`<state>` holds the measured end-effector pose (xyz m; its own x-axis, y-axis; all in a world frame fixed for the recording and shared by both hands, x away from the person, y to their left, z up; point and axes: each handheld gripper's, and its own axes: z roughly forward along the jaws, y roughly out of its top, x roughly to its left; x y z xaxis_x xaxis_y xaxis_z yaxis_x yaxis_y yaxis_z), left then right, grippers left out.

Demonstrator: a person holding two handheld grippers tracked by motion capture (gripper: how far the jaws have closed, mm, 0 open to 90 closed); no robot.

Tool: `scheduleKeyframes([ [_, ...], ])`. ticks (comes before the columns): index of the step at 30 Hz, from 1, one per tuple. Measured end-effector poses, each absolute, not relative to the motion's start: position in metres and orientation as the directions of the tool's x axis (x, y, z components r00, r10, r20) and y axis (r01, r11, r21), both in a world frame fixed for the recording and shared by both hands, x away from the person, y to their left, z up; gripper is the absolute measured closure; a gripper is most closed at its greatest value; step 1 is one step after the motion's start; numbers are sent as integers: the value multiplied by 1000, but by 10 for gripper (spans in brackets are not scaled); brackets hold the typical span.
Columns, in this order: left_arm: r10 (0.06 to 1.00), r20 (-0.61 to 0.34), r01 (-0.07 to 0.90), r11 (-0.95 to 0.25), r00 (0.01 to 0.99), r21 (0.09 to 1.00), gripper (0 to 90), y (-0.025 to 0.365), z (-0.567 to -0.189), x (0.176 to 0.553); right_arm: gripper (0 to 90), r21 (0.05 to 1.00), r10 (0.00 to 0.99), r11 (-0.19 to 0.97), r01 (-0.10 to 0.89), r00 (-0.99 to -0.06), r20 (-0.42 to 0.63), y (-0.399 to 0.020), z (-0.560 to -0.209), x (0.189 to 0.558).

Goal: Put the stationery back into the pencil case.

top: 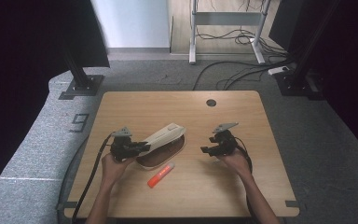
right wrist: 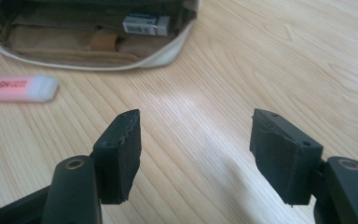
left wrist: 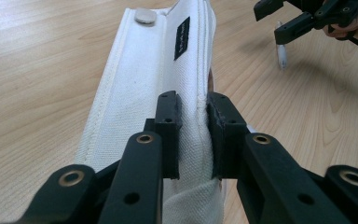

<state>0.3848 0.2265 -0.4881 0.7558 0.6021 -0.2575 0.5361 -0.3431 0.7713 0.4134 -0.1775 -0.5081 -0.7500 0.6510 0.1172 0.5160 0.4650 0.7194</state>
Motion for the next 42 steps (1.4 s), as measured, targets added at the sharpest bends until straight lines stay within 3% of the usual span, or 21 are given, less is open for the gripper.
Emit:
scheduleKeyframes([
  [24, 600, -258, 537, -347, 757, 769, 748, 226, -488, 384, 391, 701, 712, 430, 569, -691, 125, -235, -519, 389],
  [39, 598, -259, 537, -347, 758, 769, 746, 225, -488, 385, 691, 672, 832, 349, 653, -546, 99, -284, -534, 370],
  [42, 598, -260, 537, -347, 758, 769, 746, 225, -488, 385, 703, 668, 843, 337, 663, -529, 99, -288, -539, 372],
])
